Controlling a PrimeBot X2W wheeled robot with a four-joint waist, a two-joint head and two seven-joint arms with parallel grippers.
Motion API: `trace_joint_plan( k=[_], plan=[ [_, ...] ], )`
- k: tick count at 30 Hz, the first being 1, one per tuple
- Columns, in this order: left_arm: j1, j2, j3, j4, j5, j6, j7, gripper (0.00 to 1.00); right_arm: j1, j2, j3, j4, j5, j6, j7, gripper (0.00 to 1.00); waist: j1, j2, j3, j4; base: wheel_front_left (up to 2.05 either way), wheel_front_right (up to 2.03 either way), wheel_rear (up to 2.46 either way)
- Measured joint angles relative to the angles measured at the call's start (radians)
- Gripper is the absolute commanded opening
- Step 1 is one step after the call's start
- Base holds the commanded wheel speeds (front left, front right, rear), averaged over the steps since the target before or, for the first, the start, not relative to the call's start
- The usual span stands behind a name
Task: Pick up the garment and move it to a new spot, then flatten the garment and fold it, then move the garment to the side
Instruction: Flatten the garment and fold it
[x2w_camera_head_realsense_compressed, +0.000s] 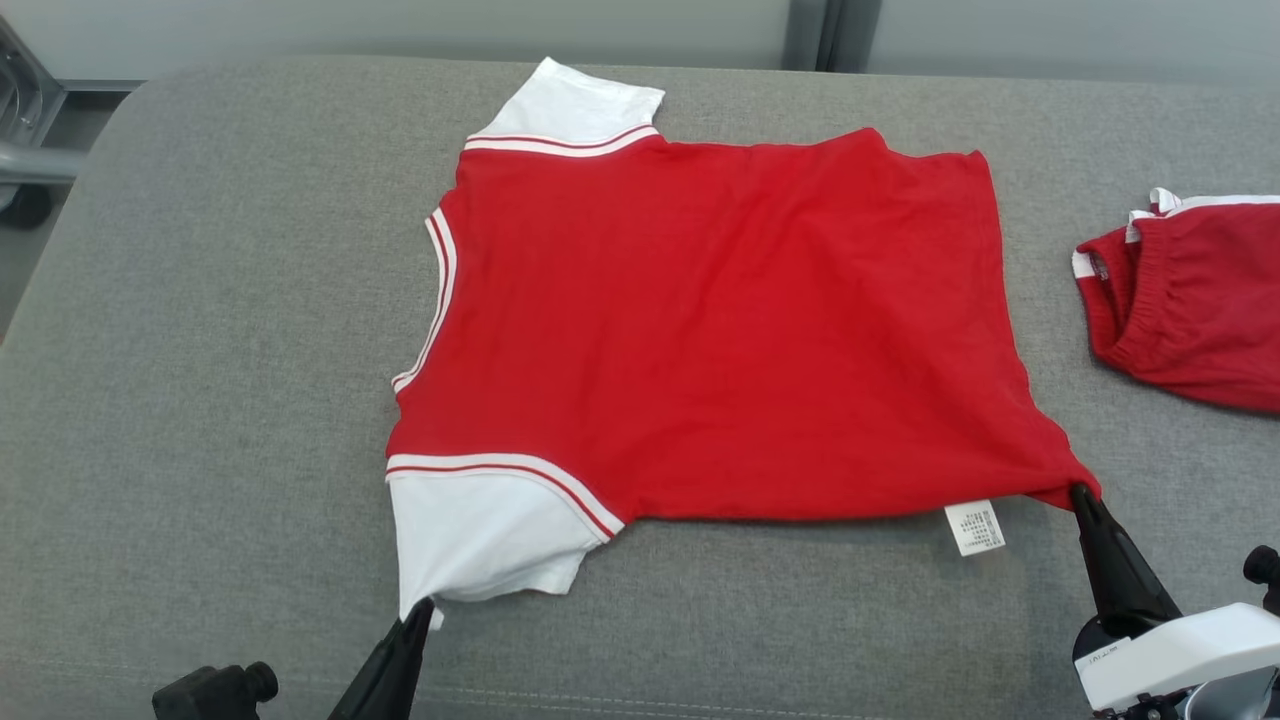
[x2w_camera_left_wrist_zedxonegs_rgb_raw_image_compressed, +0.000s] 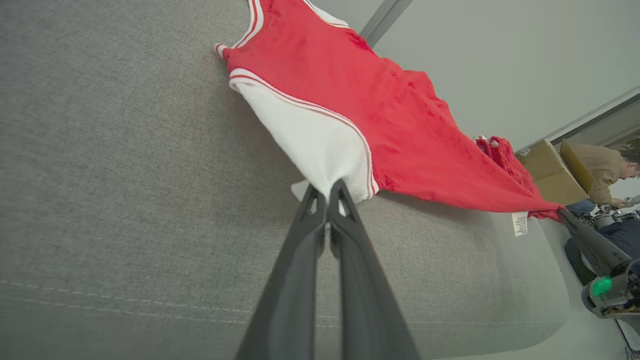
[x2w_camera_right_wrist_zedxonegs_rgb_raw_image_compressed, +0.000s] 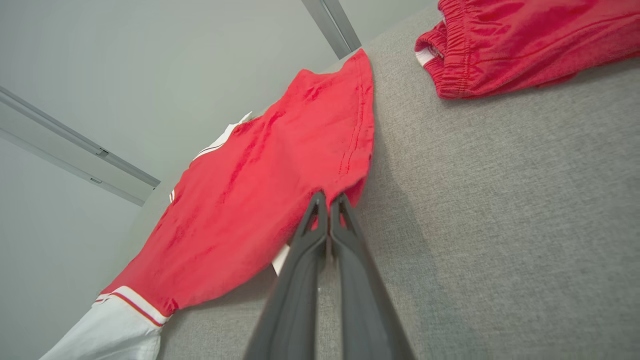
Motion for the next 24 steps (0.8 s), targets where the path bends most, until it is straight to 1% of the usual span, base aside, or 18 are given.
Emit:
trace_joint_plan(
  k=[4, 13, 19, 24],
  plan=[
    [0.036, 0.011, 0.012, -0.009, -0.009, 0.023, 0.024, 0.00, 0.010, 0.000, 0.002, -0.009, 0.000, -0.006, 0.009, 0.00, 0.0000, 0.0000, 0.012, -0.002, 0.00, 0.00, 0.00],
    [0.039, 0.023, 0.015, -0.032, -0.010, 0.040, 0.062, 0.00, 0.004, 0.005, 0.024, 0.011, -0.013, -0.010, 0.019, 0.00, 0.0000, 0.0000, 0.051, -0.021, 0.00, 0.00, 0.00],
    [0.034, 0.054, 0.025, -0.079, -0.010, 0.050, 0.096, 0.00, -0.023, 0.006, 0.025, 0.000, -0.013, -0.010, 0.026, 0.00, 0.0000, 0.0000, 0.082, -0.030, 0.00, 0.00, 0.00],
    [0.021, 0.093, 0.045, -0.131, -0.010, 0.059, 0.134, 0.00, -0.082, 0.003, 0.030, -0.016, -0.014, -0.010, 0.039, 0.00, 0.0000, 0.0000, 0.114, -0.040, 0.00, 0.00, 0.00]
  ],
)
